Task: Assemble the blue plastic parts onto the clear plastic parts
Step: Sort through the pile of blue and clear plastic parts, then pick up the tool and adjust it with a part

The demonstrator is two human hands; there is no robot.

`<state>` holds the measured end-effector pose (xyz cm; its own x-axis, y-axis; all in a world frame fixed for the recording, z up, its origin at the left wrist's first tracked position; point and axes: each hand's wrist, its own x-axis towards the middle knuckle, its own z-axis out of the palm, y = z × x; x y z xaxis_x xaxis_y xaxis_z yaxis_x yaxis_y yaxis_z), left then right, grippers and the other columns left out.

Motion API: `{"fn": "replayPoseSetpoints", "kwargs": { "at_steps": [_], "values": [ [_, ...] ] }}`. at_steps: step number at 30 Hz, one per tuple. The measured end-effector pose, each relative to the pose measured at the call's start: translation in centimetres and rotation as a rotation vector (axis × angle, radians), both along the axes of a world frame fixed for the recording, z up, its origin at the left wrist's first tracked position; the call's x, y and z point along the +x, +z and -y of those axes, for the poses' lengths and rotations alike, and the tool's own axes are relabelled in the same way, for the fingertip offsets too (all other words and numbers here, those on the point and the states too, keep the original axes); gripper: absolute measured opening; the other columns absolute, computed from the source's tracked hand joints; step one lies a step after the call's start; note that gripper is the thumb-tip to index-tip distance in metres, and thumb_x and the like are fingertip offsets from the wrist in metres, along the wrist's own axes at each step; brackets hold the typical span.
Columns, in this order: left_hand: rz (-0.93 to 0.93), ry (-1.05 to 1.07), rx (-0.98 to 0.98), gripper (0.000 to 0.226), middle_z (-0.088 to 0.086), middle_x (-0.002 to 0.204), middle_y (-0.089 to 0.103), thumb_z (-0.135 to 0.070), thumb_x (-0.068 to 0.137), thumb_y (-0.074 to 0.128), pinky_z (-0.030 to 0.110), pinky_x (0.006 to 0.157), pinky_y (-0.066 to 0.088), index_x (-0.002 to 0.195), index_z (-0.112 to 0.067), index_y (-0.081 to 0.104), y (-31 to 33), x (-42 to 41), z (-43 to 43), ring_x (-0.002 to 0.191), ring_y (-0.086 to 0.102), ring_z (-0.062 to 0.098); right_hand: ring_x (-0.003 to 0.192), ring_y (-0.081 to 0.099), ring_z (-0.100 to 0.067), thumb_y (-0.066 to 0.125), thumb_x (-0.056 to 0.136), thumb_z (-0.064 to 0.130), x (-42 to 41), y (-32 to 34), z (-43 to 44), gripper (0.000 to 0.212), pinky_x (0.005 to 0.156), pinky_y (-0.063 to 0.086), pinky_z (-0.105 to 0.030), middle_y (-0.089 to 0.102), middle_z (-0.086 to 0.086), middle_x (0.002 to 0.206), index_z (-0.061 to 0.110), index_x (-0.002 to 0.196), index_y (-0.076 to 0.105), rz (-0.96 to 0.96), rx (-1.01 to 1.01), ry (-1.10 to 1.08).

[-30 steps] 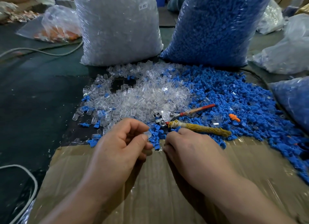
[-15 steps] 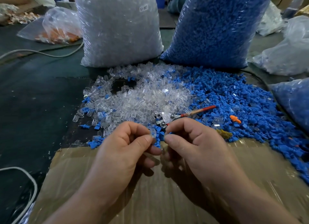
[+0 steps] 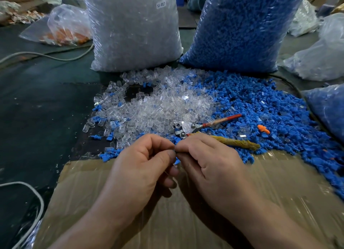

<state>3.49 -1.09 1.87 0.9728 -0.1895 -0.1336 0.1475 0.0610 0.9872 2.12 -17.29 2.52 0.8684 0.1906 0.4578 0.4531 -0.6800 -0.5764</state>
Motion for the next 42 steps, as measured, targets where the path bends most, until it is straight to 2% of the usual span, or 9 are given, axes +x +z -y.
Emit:
{"fn": "replayPoseSetpoints", "kwargs": {
  "at_steps": [5, 11, 15, 19, 24, 30, 36, 39, 42],
  "values": [
    [-0.116, -0.053, -0.127, 0.009, 0.014, 0.061, 0.062, -0.014, 0.073, 0.072, 0.03, 0.042, 0.047, 0.08, -0.019, 0.072, 0.0, 0.2, -0.2, 0.046, 0.055, 0.022, 0.093, 0.062, -0.021, 0.057, 0.095, 0.019, 0.1, 0.0, 0.0, 0.015, 0.074, 0.052, -0.043, 0.064, 0.001, 0.102, 0.013, 0.1, 0.07, 0.046, -0.034, 0.039],
    [-0.094, 0.017, -0.098, 0.027, 0.011, 0.059, 0.059, -0.001, 0.09, 0.065, 0.028, 0.041, 0.043, 0.077, -0.025, 0.068, -0.2, 0.4, 0.2, 0.045, 0.051, 0.019, 0.114, 0.053, -0.022, 0.061, 0.089, 0.018, 0.6, 0.5, 2.1, 0.038, 0.093, 0.05, -0.043, 0.058, 0.0, 0.126, 0.019, 0.127, 0.059, 0.029, -0.241, -0.004],
    [-0.13, 0.054, -0.127, 0.023, 0.011, 0.059, 0.06, 0.003, 0.09, 0.063, 0.026, 0.036, 0.043, 0.082, -0.018, 0.068, 0.1, 0.6, 0.2, 0.043, 0.05, 0.017, 0.143, 0.021, -0.017, 0.059, 0.089, 0.029, 2.1, 1.8, 4.5, 0.074, 0.116, 0.025, -0.04, 0.024, 0.006, 0.157, 0.03, 0.152, 0.019, -0.219, -0.521, -0.253],
    [-0.113, 0.053, -0.086, 0.017, 0.012, 0.058, 0.06, 0.004, 0.09, 0.064, 0.024, 0.036, 0.044, 0.086, -0.013, 0.066, 0.3, 0.7, 0.4, 0.042, 0.051, 0.018, 0.148, 0.015, -0.019, 0.054, 0.089, 0.036, 3.7, 2.2, 4.9, 0.078, 0.12, 0.012, -0.041, 0.013, 0.002, 0.162, 0.027, 0.154, 0.011, -0.39, -0.712, -0.176],
    [-0.127, 0.05, -0.072, 0.016, 0.013, 0.058, 0.06, 0.004, 0.091, 0.063, 0.023, 0.037, 0.044, 0.089, -0.011, 0.065, 0.6, 0.7, 0.3, 0.043, 0.051, 0.018, 0.126, 0.044, -0.025, 0.056, 0.083, 0.038, 6.2, 3.0, 5.1, 0.064, 0.107, 0.032, -0.045, 0.042, 0.0, 0.14, 0.026, 0.141, 0.031, -0.354, -0.905, -0.153],
    [-0.1, 0.041, -0.038, 0.01, 0.012, 0.057, 0.06, 0.007, 0.091, 0.062, 0.022, 0.039, 0.046, 0.095, -0.003, 0.062, 0.7, 0.8, 0.4, 0.042, 0.052, 0.018, 0.11, 0.047, -0.024, 0.054, 0.077, 0.047, 7.4, 2.9, 6.2, 0.063, 0.092, 0.032, -0.041, 0.045, 0.0, 0.126, 0.034, 0.135, 0.035, -0.275, -0.949, -0.087],
    [-0.106, 0.022, -0.025, 0.01, 0.012, 0.057, 0.061, 0.007, 0.091, 0.062, 0.021, 0.041, 0.046, 0.096, -0.002, 0.062, 0.6, 0.9, 0.4, 0.043, 0.053, 0.018, 0.096, 0.053, -0.019, 0.029, 0.069, 0.056, 7.7, 4.0, 8.1, 0.06, 0.085, 0.035, -0.036, 0.06, 0.007, 0.103, 0.033, 0.117, 0.057, -0.204, -0.858, -0.067],
    [-0.115, 0.023, -0.024, 0.01, 0.012, 0.057, 0.061, 0.006, 0.091, 0.062, 0.022, 0.041, 0.047, 0.096, -0.003, 0.062, 0.6, 1.0, 0.5, 0.043, 0.053, 0.018, 0.072, 0.051, -0.016, 0.032, 0.075, 0.05, 7.7, 4.7, 8.0, 0.034, 0.063, 0.031, -0.027, 0.056, 0.01, 0.072, 0.029, 0.091, 0.054, -0.212, -0.729, -0.1],
    [-0.108, 0.03, -0.034, 0.01, 0.012, 0.057, 0.061, 0.006, 0.091, 0.063, 0.021, 0.039, 0.046, 0.096, -0.003, 0.062, 0.5, 1.0, 0.6, 0.042, 0.052, 0.018, 0.062, 0.049, -0.008, 0.044, 0.085, 0.041, 7.4, 5.1, 7.7, 0.016, 0.052, 0.032, -0.028, 0.054, 0.01, 0.068, 0.031, 0.094, 0.054, -0.257, -0.521, -0.153]
  ]
}}
